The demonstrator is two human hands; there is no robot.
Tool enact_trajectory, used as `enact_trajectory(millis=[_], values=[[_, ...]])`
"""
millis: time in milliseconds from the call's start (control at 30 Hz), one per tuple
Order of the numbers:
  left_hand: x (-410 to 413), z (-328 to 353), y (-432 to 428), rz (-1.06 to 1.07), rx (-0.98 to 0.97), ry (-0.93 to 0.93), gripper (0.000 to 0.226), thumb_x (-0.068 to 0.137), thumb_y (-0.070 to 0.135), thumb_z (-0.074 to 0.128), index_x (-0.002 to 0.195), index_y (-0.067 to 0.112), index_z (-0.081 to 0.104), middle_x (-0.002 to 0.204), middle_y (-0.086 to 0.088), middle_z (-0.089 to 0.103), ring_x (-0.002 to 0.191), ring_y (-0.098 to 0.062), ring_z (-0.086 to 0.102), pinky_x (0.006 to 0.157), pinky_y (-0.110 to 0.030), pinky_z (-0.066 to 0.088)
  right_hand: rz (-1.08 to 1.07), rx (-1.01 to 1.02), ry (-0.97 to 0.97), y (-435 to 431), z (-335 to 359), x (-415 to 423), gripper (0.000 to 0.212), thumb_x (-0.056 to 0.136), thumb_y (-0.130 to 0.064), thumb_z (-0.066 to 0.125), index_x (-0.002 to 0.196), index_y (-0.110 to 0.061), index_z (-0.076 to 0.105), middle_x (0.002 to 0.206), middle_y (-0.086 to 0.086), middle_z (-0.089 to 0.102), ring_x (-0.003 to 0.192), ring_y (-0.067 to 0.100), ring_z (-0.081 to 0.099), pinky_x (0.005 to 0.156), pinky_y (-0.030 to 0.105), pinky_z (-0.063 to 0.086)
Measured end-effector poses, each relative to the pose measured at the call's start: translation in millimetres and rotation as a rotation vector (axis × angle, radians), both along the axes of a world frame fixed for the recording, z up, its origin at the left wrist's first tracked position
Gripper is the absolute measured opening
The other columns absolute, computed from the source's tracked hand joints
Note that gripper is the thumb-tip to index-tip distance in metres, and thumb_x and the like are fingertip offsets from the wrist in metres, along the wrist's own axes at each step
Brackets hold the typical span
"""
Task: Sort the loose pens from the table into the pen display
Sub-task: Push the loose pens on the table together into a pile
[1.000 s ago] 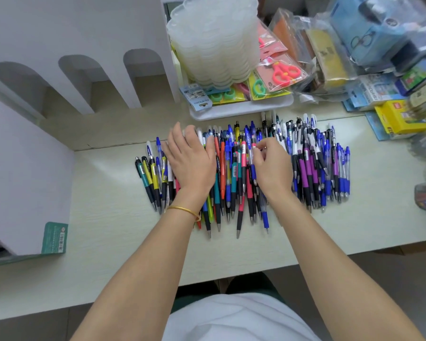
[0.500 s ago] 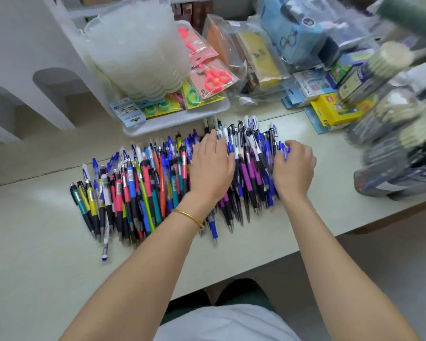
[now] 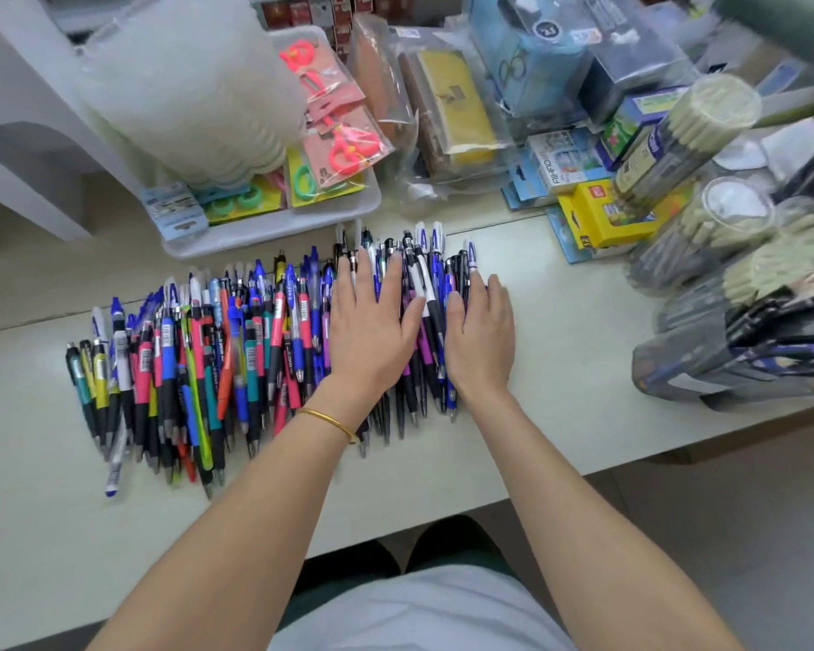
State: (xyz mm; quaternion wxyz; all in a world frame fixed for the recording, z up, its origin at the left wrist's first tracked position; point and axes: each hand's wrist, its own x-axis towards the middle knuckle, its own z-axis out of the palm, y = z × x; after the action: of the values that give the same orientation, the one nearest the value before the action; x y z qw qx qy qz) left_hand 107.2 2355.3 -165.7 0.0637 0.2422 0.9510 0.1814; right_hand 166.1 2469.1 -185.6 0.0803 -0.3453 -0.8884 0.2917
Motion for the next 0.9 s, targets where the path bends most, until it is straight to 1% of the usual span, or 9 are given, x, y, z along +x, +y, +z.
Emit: enact_trajectory(millis=[133, 267, 400, 467, 567, 600, 667, 767, 900], values=[[3, -2, 1, 0.030, 0.021, 0.007, 0.063, 0.099, 0.051, 0.022, 0.154, 0.021, 0.016, 0.161, -0.014, 0.007, 0.149, -0.031, -0.004, 0.120, -0.043, 0.001, 0.018, -0.070, 0.070, -10, 2, -3, 0.051, 0.103, -0.033, 0.029, 0.148, -0.007, 0.030, 0.157, 0.015, 0.021, 0.145, 0.026, 0.019, 0.117, 0.037, 0.020], [5, -2, 0, 0.057, 0.027, 0.005, 0.058, 0.102, 0.041, 0.032, 0.154, 0.019, 0.017, 0.161, -0.014, 0.008, 0.149, -0.030, -0.004, 0.121, -0.043, 0.002, 0.058, -0.076, 0.049, -14, 4, -5, 0.053, 0.103, -0.032, 0.030, 0.149, -0.007, 0.025, 0.158, 0.015, 0.016, 0.146, 0.026, 0.015, 0.118, 0.036, 0.017], [5, -3, 1, 0.065, 0.014, 0.020, 0.059, 0.101, 0.041, 0.032, 0.153, 0.018, 0.017, 0.161, -0.014, 0.008, 0.149, -0.030, -0.005, 0.121, -0.042, 0.001, 0.087, -0.099, 0.033, -10, 5, -5, 0.055, 0.103, -0.034, 0.028, 0.151, -0.011, 0.019, 0.159, 0.014, 0.013, 0.147, 0.024, 0.009, 0.119, 0.034, 0.010], [5, -3, 2, 0.063, 0.010, 0.036, 0.060, 0.101, 0.045, 0.029, 0.153, 0.017, 0.019, 0.161, -0.016, 0.009, 0.149, -0.031, -0.003, 0.121, -0.043, 0.002, 0.060, -0.165, 0.066, -8, 7, -4, 0.054, 0.103, -0.033, 0.028, 0.151, -0.010, 0.017, 0.160, 0.012, 0.012, 0.148, 0.021, 0.006, 0.118, 0.030, 0.006], [6, -4, 3, 0.053, 0.018, 0.099, 0.069, 0.094, 0.052, 0.014, 0.152, 0.015, 0.023, 0.159, -0.018, 0.015, 0.148, -0.033, 0.003, 0.120, -0.045, 0.005, 0.018, -0.226, 0.106, -4, 8, -3, 0.054, 0.104, -0.030, 0.028, 0.151, -0.007, 0.015, 0.160, 0.010, 0.012, 0.148, 0.019, 0.007, 0.118, 0.028, 0.005], [6, -4, 3, 0.049, 0.020, 0.111, 0.070, 0.094, 0.052, 0.013, 0.152, 0.014, 0.024, 0.159, -0.019, 0.015, 0.148, -0.034, 0.004, 0.120, -0.046, 0.005, 0.011, -0.229, 0.108, -2, 8, -2, 0.054, 0.104, -0.029, 0.028, 0.151, -0.006, 0.016, 0.160, 0.010, 0.013, 0.148, 0.019, 0.008, 0.117, 0.027, 0.005], [6, -5, 5, 0.042, 0.011, 0.117, 0.067, 0.096, 0.050, 0.016, 0.152, 0.014, 0.023, 0.159, -0.019, 0.015, 0.148, -0.033, 0.004, 0.120, -0.045, 0.004, -0.004, -0.245, 0.116, 1, 9, -2, 0.053, 0.104, -0.027, 0.030, 0.150, -0.005, 0.017, 0.159, 0.010, 0.016, 0.147, 0.019, 0.011, 0.117, 0.027, 0.007], [6, -5, 6, 0.042, -0.004, 0.095, 0.061, 0.100, 0.045, 0.027, 0.153, 0.015, 0.019, 0.160, -0.017, 0.010, 0.149, -0.030, -0.001, 0.120, -0.042, -0.002, -0.018, -0.266, 0.138, 5, 10, 0, 0.050, 0.104, -0.021, 0.031, 0.150, -0.004, 0.019, 0.158, 0.010, 0.020, 0.146, 0.020, 0.014, 0.117, 0.027, 0.009], [8, -3, 5, 0.034, 0.021, 0.092, 0.059, 0.102, 0.041, 0.031, 0.153, 0.013, 0.018, 0.161, -0.016, 0.008, 0.149, -0.029, -0.001, 0.120, -0.041, -0.002, -0.001, -0.255, 0.139, 9, 10, 2, 0.049, 0.103, -0.016, 0.031, 0.150, -0.006, 0.020, 0.158, 0.008, 0.021, 0.146, 0.018, 0.015, 0.116, 0.025, 0.009]])
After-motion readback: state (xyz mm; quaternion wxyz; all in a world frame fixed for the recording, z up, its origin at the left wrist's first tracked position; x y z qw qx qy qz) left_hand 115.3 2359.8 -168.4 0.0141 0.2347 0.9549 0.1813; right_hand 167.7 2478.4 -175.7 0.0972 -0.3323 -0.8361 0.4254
